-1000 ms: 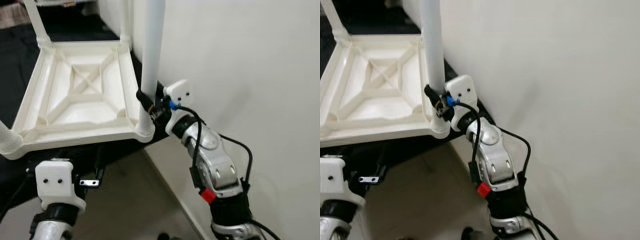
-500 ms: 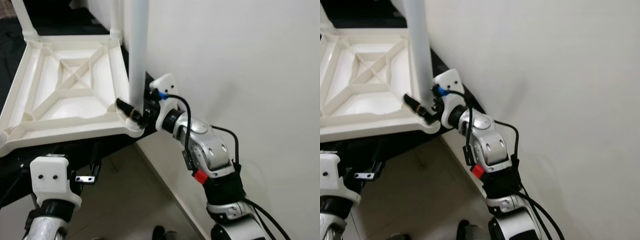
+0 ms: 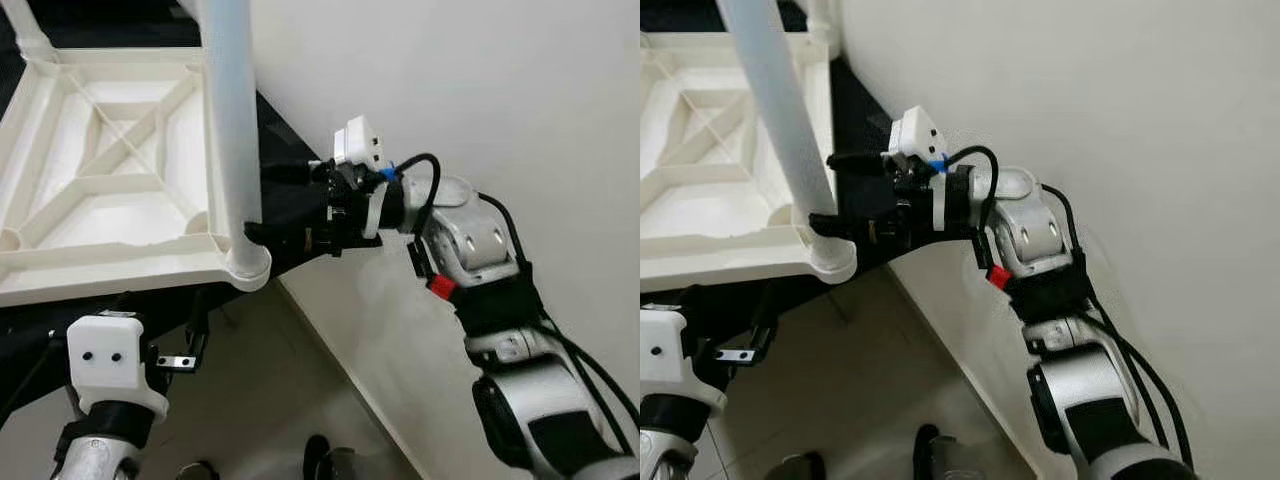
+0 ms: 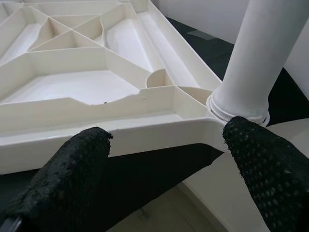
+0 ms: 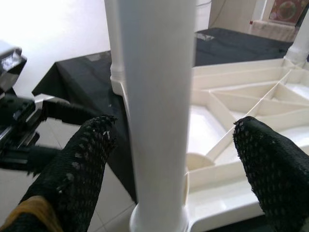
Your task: Building children table
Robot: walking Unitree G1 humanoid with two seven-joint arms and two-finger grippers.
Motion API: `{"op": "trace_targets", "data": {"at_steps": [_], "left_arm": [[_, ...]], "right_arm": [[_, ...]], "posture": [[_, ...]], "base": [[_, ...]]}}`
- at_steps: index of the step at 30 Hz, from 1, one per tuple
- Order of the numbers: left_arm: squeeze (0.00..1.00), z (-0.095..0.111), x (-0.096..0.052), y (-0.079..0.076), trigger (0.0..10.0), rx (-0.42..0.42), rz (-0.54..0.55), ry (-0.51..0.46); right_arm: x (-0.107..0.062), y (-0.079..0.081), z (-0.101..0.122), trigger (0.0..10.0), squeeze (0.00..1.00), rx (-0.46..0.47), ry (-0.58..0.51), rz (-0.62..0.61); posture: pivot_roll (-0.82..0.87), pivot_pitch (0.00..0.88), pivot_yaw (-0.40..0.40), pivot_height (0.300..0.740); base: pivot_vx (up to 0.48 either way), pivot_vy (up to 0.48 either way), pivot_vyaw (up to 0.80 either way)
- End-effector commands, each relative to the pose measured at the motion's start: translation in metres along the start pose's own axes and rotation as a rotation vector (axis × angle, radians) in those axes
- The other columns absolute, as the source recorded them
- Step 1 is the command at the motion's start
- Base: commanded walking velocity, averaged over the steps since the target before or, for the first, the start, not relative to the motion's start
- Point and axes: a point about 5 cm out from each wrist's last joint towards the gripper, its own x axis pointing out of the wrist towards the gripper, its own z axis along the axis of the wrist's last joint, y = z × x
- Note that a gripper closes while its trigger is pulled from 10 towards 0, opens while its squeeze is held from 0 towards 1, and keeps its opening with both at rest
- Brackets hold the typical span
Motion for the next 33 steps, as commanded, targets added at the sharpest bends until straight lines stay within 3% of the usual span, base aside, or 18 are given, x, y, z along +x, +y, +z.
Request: {"op": "trace_targets", "data": {"at_steps": [1, 2, 3, 6, 7, 8, 9, 16, 24, 25, 26, 27, 28, 30, 31, 32, 33], "left_arm": [[0.00, 0.000, -0.004, 0.002, 10.0, 0.004, 0.006, 0.015], [0.00, 0.000, -0.004, 0.003, 10.0, 0.007, 0.007, 0.017], [0.00, 0.000, -0.005, 0.003, 10.0, 0.009, 0.008, 0.019], [0.00, 0.000, -0.005, 0.004, 10.0, 0.012, 0.009, 0.020], [0.00, 0.000, -0.005, 0.004, 10.0, 0.014, 0.010, 0.021], [0.00, 0.000, -0.005, 0.004, 10.0, 0.014, 0.010, 0.021], [0.00, 0.001, -0.005, 0.006, 10.0, 0.017, 0.016, 0.020], [0.00, 0.001, -0.004, 0.008, 10.0, 0.021, 0.026, 0.016], [0.00, 0.001, -0.002, 0.009, 10.0, 0.020, 0.028, 0.013], [0.00, 0.001, -0.002, 0.009, 10.0, 0.021, 0.027, 0.013], [0.00, 0.001, -0.002, 0.010, 10.0, 0.024, 0.029, 0.013], [0.00, 0.001, -0.002, 0.010, 10.0, 0.024, 0.029, 0.013], [0.00, 0.001, -0.003, 0.011, 10.0, 0.026, 0.031, 0.013], [0.00, 0.001, -0.003, 0.011, 10.0, 0.026, 0.031, 0.013], [0.00, 0.001, -0.003, 0.012, 10.0, 0.028, 0.035, 0.013], [0.00, 0.001, -0.003, 0.012, 10.0, 0.028, 0.035, 0.013], [0.00, 0.001, -0.003, 0.014, 10.0, 0.027, 0.043, 0.012]], "right_arm": [[0.000, 0.000, 0.003, 10.0, 0.00, -0.015, -0.027, 0.022], [0.002, -0.001, 0.004, 10.0, 0.00, -0.020, -0.033, 0.047], [0.005, 0.000, 0.006, 7.4, 0.00, -0.019, -0.049, 0.074], [0.008, 0.001, 0.007, 7.1, 0.00, -0.013, -0.066, 0.100], [0.013, 0.002, 0.008, 0.9, 0.00, -0.006, -0.094, 0.124], [0.013, 0.002, 0.008, 0.9, 0.00, -0.006, -0.094, 0.124], [0.019, 0.007, 0.008, 0.0, 0.00, 0.007, -0.120, 0.161], [0.034, 0.015, 0.001, 0.0, 0.00, 0.047, -0.166, 0.185], [0.034, 0.006, -0.005, 0.0, 0.00, 0.047, -0.139, 0.058], [0.033, 0.002, -0.008, 0.0, 0.00, 0.048, -0.108, -0.003], [0.024, -0.009, -0.022, 0.0, 0.00, 0.049, 0.012, -0.232], [0.024, -0.009, -0.022, 0.0, 0.00, 0.049, 0.012, -0.232], [0.013, -0.018, -0.034, 0.0, 0.00, 0.044, 0.126, -0.441], [0.013, -0.018, -0.034, 0.0, 0.00, 0.044, 0.126, -0.441], [-0.019, -0.026, -0.050, 0.0, 0.00, -0.083, 0.324, -0.840], [-0.019, -0.026, -0.050, 0.0, 0.00, -0.083, 0.324, -0.840], [-0.033, -0.010, -0.069, 0.0, 0.00, -0.049, 0.374, -0.991]], "posture": [[0.12, 0.315, -0.127, 0.740], [0.12, 0.316, -0.127, 0.740], [0.12, 0.319, -0.129, 0.740], [0.12, 0.319, -0.129, 0.740], [0.12, 0.323, -0.130, 0.740], [0.12, 0.323, -0.130, 0.740], [0.12, 0.324, -0.130, 0.740], [0.12, 0.322, -0.131, 0.740], [0.12, 0.318, -0.129, 0.740], [0.11, 0.318, -0.131, 0.740], [0.12, 0.320, -0.140, 0.740], [0.12, 0.320, -0.140, 0.740], [0.11, 0.318, -0.142, 0.740], [0.11, 0.318, -0.142, 0.740], [0.11, 0.313, -0.145, 0.740], [0.11, 0.313, -0.145, 0.740], [0.13, 0.315, -0.143, 0.740]], "base": [[0.000, 0.000, 0.00], [0.000, 0.000, 0.00], [0.000, 0.000, 0.00], [0.000, 0.000, 0.00], [0.000, 0.000, 0.00], [0.000, 0.000, 0.00], [0.000, 0.000, 0.00], [0.000, 0.000, 0.00], [0.000, 0.000, 0.00], [0.000, 0.000, 0.00], [0.000, 0.000, 0.00], [0.000, 0.000, 0.00], [0.000, 0.000, 0.00], [0.000, 0.000, 0.00], [0.000, 0.000, 0.00], [0.000, 0.000, 0.00], [0.000, 0.000, 0.00]]}}
